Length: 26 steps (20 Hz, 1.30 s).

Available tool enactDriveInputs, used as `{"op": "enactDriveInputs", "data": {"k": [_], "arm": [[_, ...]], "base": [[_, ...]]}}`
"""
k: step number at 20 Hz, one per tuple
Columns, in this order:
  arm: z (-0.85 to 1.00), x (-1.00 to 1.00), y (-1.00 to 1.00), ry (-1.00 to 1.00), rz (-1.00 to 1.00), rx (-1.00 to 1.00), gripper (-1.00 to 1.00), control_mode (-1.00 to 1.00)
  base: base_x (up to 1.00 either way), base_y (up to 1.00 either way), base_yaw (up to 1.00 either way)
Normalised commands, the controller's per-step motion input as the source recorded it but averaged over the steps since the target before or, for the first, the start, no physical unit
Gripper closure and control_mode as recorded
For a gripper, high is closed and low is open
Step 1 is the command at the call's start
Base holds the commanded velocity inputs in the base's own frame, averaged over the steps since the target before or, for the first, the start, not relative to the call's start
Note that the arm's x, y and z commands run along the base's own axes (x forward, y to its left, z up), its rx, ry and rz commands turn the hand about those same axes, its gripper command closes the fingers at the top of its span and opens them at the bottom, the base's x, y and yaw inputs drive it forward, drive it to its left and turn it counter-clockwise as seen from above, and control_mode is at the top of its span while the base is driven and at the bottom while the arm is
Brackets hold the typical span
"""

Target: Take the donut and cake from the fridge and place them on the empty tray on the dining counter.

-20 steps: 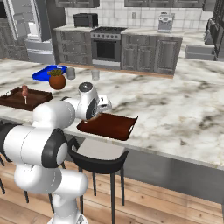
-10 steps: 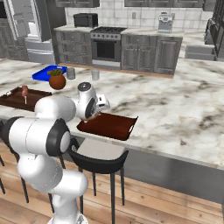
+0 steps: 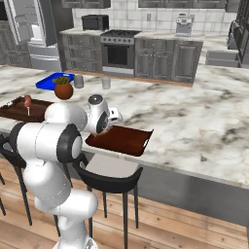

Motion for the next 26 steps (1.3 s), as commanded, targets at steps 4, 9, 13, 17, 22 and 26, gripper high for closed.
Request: {"op": "enactDriveInputs", "data": {"k": [4, 9, 13, 17, 22, 26], "arm": [[-0.11, 0.19, 0.00, 0.00, 0.00, 0.00, 1.00, -1.00], [-0.12, 0.16, 0.00, 0.00, 0.00, 0.00, 1.00, -1.00], [-0.18, 0.11, 0.00, 0.00, 0.00, 0.00, 1.00, -1.00], [-0.18, 0.12, 0.00, 0.00, 0.00, 0.00, 1.00, -1.00], [-0.22, 0.14, 0.00, 0.00, 0.01, 0.00, 1.00, -1.00], [-0.19, 0.13, 0.00, 0.00, 0.01, 0.00, 1.00, -1.00]], "base": [[0.00, 0.00, 0.00], [0.00, 0.00, 0.00], [0.00, 0.00, 0.00], [0.00, 0.00, 0.00], [0.00, 0.00, 0.00], [0.00, 0.00, 0.00]]}}
